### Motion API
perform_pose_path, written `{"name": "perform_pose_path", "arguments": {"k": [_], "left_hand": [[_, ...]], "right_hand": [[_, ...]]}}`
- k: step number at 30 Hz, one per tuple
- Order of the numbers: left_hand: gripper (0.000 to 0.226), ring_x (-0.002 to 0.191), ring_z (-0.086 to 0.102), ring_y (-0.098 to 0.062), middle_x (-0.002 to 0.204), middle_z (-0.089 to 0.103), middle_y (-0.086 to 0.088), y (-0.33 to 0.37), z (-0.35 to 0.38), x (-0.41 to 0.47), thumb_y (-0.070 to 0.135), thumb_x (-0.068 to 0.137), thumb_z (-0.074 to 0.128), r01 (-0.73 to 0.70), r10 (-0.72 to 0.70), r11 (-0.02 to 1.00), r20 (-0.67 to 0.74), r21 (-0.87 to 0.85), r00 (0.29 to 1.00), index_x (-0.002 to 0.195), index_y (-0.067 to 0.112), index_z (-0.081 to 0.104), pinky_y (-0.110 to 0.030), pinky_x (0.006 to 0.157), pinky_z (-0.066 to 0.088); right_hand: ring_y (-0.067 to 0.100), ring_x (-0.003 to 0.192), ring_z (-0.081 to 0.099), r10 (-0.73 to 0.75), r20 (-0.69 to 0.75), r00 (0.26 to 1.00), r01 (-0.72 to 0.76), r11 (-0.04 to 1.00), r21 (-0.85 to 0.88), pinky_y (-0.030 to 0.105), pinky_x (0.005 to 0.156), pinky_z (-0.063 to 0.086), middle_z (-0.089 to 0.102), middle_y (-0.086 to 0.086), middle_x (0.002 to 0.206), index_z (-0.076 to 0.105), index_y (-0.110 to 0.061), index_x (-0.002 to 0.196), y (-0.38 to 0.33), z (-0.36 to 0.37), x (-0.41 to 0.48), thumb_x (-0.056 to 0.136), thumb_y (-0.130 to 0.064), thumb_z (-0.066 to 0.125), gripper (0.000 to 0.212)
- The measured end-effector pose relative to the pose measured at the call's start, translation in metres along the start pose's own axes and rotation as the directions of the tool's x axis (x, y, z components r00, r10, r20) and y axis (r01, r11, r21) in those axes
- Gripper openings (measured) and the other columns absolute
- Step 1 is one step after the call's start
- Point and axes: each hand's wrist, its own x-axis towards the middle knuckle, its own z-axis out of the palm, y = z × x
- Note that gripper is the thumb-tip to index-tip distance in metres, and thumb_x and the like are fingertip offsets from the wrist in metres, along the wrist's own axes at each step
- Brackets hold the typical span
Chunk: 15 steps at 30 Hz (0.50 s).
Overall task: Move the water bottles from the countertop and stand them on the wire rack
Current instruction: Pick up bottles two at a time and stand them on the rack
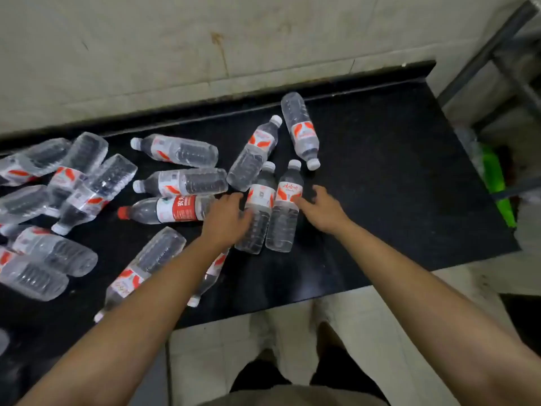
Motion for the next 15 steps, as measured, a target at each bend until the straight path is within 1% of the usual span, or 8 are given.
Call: {"name": "perform_pose_path", "arguments": {"k": [1, 3, 5, 7, 9, 12, 13, 15], "left_hand": [[0.057, 0.121, 0.057, -0.039, 0.131, 0.064, -0.018, -0.001, 0.007, 0.006, 0.047, 0.099, 0.051, 0.020, -0.020, 1.000, -0.017, -0.020, 1.000, 0.139, 0.006, 0.054, -0.049, 0.105, 0.043], [0.060, 0.110, 0.062, -0.040, 0.119, 0.070, -0.017, 0.001, 0.012, 0.014, 0.056, 0.097, 0.042, 0.092, -0.093, 0.995, -0.037, -0.028, 0.995, 0.129, 0.007, 0.060, -0.050, 0.099, 0.046], [0.053, 0.107, 0.060, -0.041, 0.113, 0.071, -0.017, 0.007, 0.015, 0.015, 0.053, 0.099, 0.044, 0.147, -0.147, 0.989, -0.034, 0.008, 0.989, 0.122, 0.007, 0.061, -0.049, 0.096, 0.045], [0.047, 0.111, 0.056, -0.043, 0.116, 0.070, -0.019, 0.013, 0.019, 0.019, 0.046, 0.103, 0.047, 0.157, -0.156, 0.982, -0.018, 0.107, 0.988, 0.126, 0.008, 0.060, -0.047, 0.100, 0.038], [0.047, 0.116, 0.052, -0.043, 0.121, 0.069, -0.019, 0.022, 0.017, 0.021, 0.047, 0.103, 0.048, 0.151, -0.156, 0.975, 0.016, 0.164, 0.988, 0.132, 0.010, 0.057, -0.046, 0.105, 0.033], [0.054, 0.124, 0.046, -0.042, 0.131, 0.065, -0.015, 0.034, 0.017, 0.024, 0.049, 0.101, 0.049, 0.169, -0.186, 0.972, 0.091, 0.166, 0.978, 0.143, 0.016, 0.049, -0.048, 0.100, 0.038], [0.055, 0.124, 0.046, -0.041, 0.133, 0.064, -0.015, 0.038, 0.018, 0.024, 0.050, 0.101, 0.049, 0.160, -0.180, 0.970, 0.098, 0.183, 0.979, 0.144, 0.015, 0.047, -0.047, 0.097, 0.040], [0.057, 0.123, 0.049, -0.040, 0.132, 0.063, -0.018, 0.048, 0.016, 0.023, 0.051, 0.101, 0.050, 0.147, -0.171, 0.967, 0.104, 0.210, 0.980, 0.143, 0.013, 0.045, -0.047, 0.094, 0.042]], "right_hand": [[0.033, 0.142, 0.044, 0.017, -0.001, 1.000, -0.017, 0.999, 0.039, 0.038, 0.111, 0.037, 0.041, 0.018, 0.157, 0.029, -0.010, 0.157, 0.001, 0.005, 0.008, 0.096, -0.060, 0.056, 0.084], [0.034, 0.139, 0.045, 0.064, -0.006, 0.998, -0.064, 0.997, 0.035, 0.042, 0.110, 0.040, 0.041, 0.018, 0.154, 0.040, -0.011, 0.150, -0.003, 0.013, 0.017, 0.090, -0.074, 0.050, 0.088], [0.035, 0.135, 0.048, 0.101, 0.021, 0.995, -0.101, 0.995, -0.020, 0.046, 0.106, 0.043, 0.040, 0.017, 0.152, 0.041, -0.013, 0.148, -0.004, 0.022, 0.019, 0.083, -0.084, 0.047, 0.097], [0.034, 0.130, 0.051, 0.093, 0.017, 0.996, -0.091, 0.993, -0.069, 0.047, 0.102, 0.046, 0.042, 0.014, 0.147, 0.039, -0.016, 0.149, -0.001, 0.025, 0.018, 0.079, -0.087, 0.048, 0.100], [0.031, 0.126, 0.053, 0.078, -0.011, 0.997, -0.078, 0.996, -0.032, 0.044, 0.096, 0.046, 0.046, 0.010, 0.140, 0.044, -0.021, 0.146, 0.004, 0.022, 0.017, 0.078, -0.087, 0.051, 0.095], [0.026, 0.114, 0.059, 0.087, 0.004, 0.996, -0.087, 0.996, 0.010, 0.038, 0.087, 0.046, 0.052, 0.006, 0.126, 0.056, -0.024, 0.133, 0.010, 0.017, 0.014, 0.080, -0.079, 0.058, 0.077], [0.025, 0.111, 0.060, 0.095, 0.022, 0.995, -0.095, 0.995, 0.024, 0.038, 0.089, 0.048, 0.053, 0.005, 0.124, 0.058, -0.024, 0.131, 0.012, 0.016, 0.013, 0.079, -0.077, 0.059, 0.075], [0.022, 0.107, 0.062, 0.117, 0.059, 0.991, -0.121, 0.990, 0.078, 0.042, 0.093, 0.053, 0.059, 0.003, 0.122, 0.061, -0.024, 0.127, 0.012, 0.010, 0.011, 0.070, -0.081, 0.059, 0.081]]}}
